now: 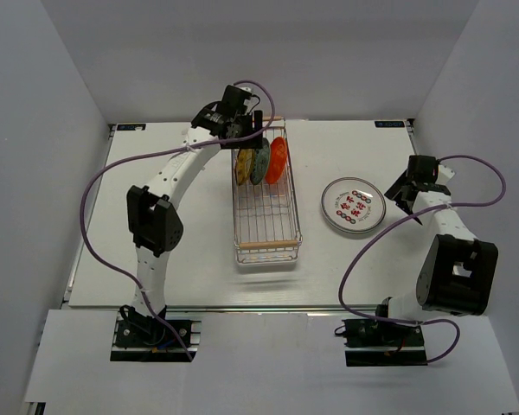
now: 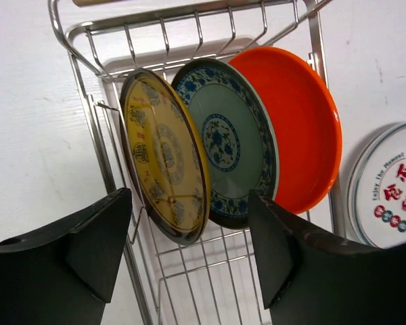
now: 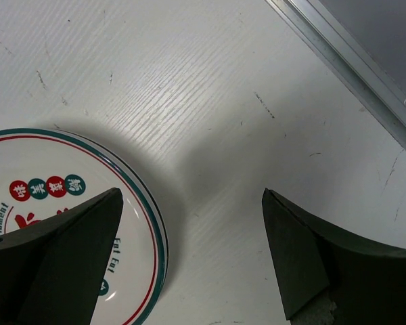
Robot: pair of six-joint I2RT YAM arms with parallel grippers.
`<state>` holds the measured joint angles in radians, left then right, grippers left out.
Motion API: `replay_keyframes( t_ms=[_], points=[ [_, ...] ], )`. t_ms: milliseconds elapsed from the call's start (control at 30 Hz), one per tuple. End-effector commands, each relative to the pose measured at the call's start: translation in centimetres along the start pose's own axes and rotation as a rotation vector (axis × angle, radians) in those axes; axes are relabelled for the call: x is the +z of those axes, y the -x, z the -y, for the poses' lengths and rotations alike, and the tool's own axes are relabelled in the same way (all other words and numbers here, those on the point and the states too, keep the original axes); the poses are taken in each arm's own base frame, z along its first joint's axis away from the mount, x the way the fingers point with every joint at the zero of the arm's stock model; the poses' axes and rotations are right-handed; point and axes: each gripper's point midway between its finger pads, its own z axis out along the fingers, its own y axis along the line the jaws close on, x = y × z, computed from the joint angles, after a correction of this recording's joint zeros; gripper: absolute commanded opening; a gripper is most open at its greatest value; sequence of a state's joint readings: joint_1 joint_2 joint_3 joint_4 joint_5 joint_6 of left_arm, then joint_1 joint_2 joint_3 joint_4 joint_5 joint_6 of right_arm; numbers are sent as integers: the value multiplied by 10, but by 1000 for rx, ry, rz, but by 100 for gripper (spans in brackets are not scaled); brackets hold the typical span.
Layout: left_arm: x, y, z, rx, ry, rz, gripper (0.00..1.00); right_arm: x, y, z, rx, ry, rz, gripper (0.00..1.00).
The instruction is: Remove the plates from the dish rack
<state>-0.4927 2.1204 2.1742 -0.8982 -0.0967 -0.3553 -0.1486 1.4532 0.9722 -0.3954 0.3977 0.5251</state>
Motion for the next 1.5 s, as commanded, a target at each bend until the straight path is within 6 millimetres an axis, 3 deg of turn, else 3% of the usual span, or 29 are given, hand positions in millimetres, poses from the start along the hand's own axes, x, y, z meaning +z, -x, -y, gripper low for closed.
replay_keyframes(
  t_ms=[0, 300, 467, 700, 1167, 1467],
  points=[
    [-9, 20, 4, 10, 44, 78, 78, -1, 13, -1, 19, -19, 24, 89],
    [11, 13, 4, 13, 77, 69, 73, 1, 11, 2, 13, -33, 15, 89],
    [31, 8, 14, 21, 50, 68, 72, 0, 13, 4, 12, -46, 24, 89],
    [42, 7, 12, 3, 65, 79, 59, 2, 13, 6, 8, -56, 20, 89],
    [27, 15, 9, -24, 80, 109, 16, 6, 11, 6, -1, -72, -4, 89],
    [-6, 34, 13, -41, 56, 163, 8, 5, 10, 5, -5, -69, -9, 89]
  ],
)
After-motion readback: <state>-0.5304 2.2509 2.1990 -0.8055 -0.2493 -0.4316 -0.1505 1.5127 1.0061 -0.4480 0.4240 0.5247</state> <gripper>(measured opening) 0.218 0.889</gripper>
